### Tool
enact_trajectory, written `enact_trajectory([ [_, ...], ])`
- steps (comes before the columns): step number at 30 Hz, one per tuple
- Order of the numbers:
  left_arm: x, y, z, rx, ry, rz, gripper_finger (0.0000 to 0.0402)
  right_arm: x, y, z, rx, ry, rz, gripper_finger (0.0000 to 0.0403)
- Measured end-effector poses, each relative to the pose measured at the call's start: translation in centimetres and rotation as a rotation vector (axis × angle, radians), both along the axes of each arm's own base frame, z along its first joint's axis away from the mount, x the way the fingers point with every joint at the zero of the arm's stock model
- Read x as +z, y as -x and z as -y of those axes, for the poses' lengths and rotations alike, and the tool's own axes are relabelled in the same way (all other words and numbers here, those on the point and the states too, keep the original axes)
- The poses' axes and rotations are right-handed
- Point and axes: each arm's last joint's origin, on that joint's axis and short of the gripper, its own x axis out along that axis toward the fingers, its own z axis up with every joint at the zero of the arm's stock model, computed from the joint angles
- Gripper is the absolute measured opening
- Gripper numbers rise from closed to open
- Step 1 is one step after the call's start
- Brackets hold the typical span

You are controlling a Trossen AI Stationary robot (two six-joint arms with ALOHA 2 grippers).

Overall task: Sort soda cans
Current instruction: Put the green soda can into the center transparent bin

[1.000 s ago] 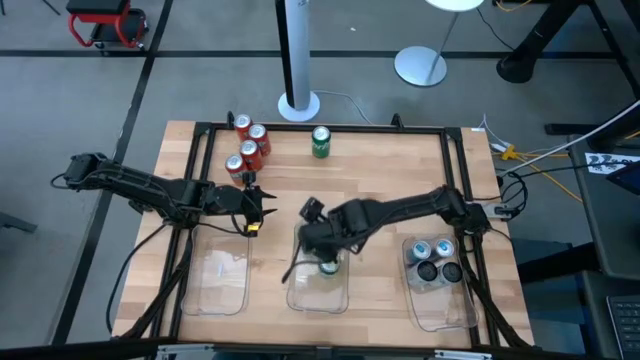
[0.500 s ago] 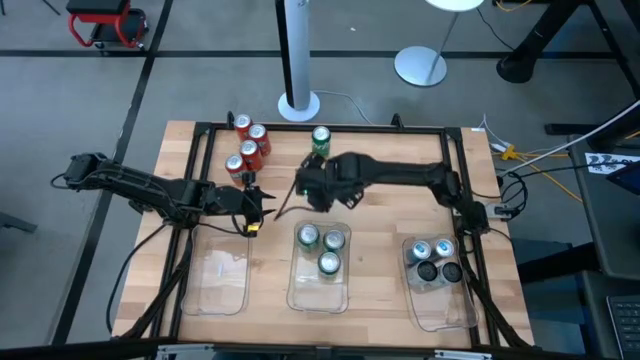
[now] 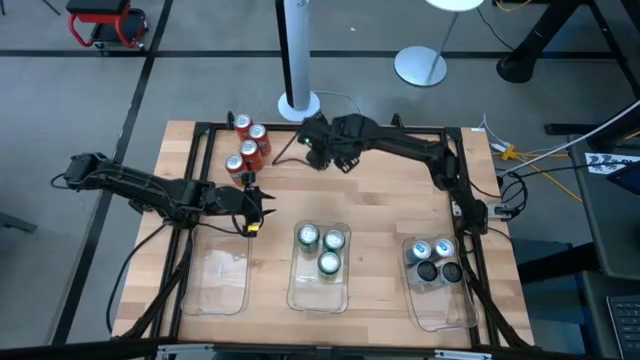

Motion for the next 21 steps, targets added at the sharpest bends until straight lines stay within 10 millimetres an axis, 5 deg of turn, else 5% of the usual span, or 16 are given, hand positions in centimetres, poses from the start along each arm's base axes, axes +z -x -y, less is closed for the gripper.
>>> enact_trajectory([
  [10,0.0,0.0,0.0,-0.001,-0.001,0.002,0.0153,0.6,-0.9,1.6,0.006,-0.034,0.16,0.0399],
  [21,0.0,0.0,0.0,0.001,0.001,0.002,0.0153,0.6,1.4,8.6,-0.043,-0.194,0.246,0.0399],
])
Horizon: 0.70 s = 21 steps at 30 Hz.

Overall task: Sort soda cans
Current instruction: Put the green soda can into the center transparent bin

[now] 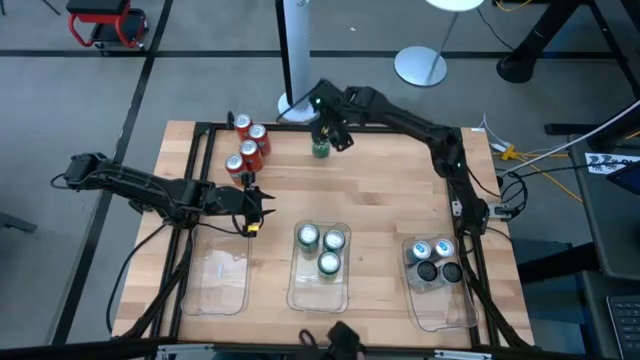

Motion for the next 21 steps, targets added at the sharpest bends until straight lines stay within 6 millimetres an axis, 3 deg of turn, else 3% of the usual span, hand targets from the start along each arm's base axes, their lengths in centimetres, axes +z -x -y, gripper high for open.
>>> enact_trajectory([
  [4,0.0,0.0,0.0,0.0,0.0,-0.001,0.0153,-0.8,0.5,1.9,0.015,-0.096,0.034,0.0399],
  [11,0.0,0.0,0.0,-0.004,-0.006,-0.008,0.0153,-3.8,-0.1,4.0,0.016,-0.166,0.03,0.0399],
  [21,0.0,0.0,0.0,-0.006,-0.009,-0.006,0.0153,-7.1,-1.0,4.7,0.026,-0.213,-0.014,0.0399],
])
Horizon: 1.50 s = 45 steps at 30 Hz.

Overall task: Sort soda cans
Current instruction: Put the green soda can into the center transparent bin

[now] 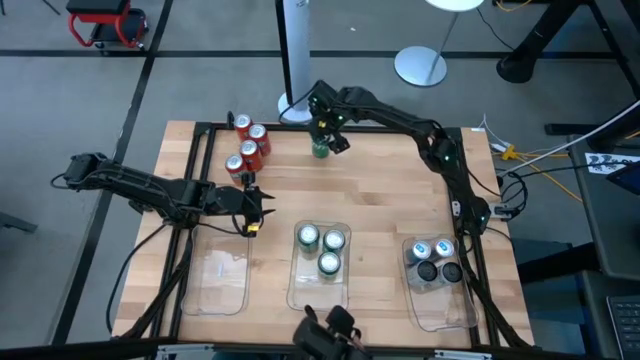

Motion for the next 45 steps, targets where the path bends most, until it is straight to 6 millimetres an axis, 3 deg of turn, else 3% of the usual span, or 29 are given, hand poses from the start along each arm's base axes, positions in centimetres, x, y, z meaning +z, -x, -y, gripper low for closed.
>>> enact_trajectory([
  [23,0.0,0.0,0.0,0.0,0.001,0.004,0.0153,-5.2,-0.3,0.7,0.007,-0.071,-0.021,0.0399],
  [30,0.0,0.0,0.0,0.0,0.0,0.004,0.0153,-5.5,-0.5,0.6,0.014,-0.069,-0.008,0.0397],
  [39,0.0,0.0,0.0,0.0,0.0,0.003,0.0153,-5.2,-0.4,0.6,0.024,-0.064,-0.008,0.0319],
  [45,0.0,0.0,0.0,0.0,0.0,0.003,0.0153,-5.2,-0.4,0.6,0.037,-0.059,-0.009,0.0318],
])
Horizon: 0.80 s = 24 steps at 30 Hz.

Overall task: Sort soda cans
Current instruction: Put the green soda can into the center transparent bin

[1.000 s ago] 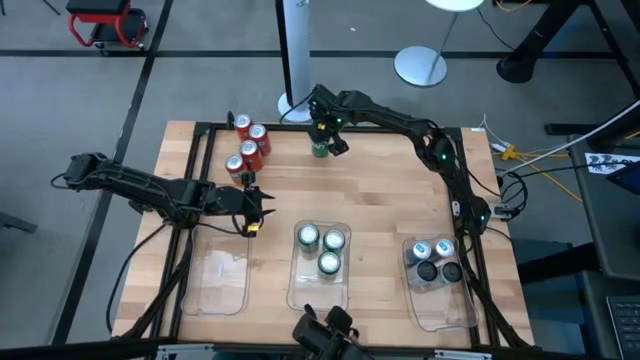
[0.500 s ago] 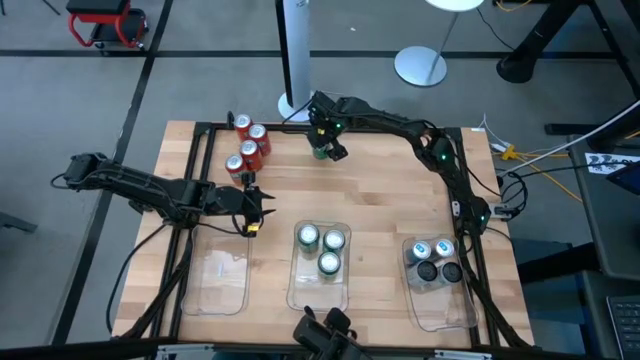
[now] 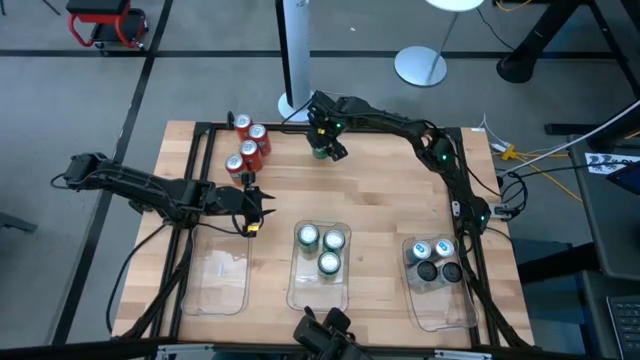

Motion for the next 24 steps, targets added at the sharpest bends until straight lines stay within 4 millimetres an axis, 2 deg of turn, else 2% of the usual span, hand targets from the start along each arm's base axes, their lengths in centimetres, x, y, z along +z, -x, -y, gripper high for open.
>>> enact_trajectory([
  [6,0.0,0.0,0.0,-0.001,-0.002,-0.004,0.0153,0.9,-0.3,-0.2,0.014,-0.001,0.008,0.0317],
  [13,-0.1,0.1,0.0,0.0,-0.002,-0.018,0.0153,3.1,-0.7,-1.3,0.04,0.0,0.015,0.031],
  [18,-0.3,0.2,0.0,0.0,-0.004,-0.035,0.0153,5.3,-1.1,-2.7,0.068,0.008,0.032,0.0309],
  [24,-0.2,0.2,0.0,0.0,-0.004,-0.032,0.0153,6.0,-1.7,-5.2,0.119,0.003,0.016,0.0309],
])
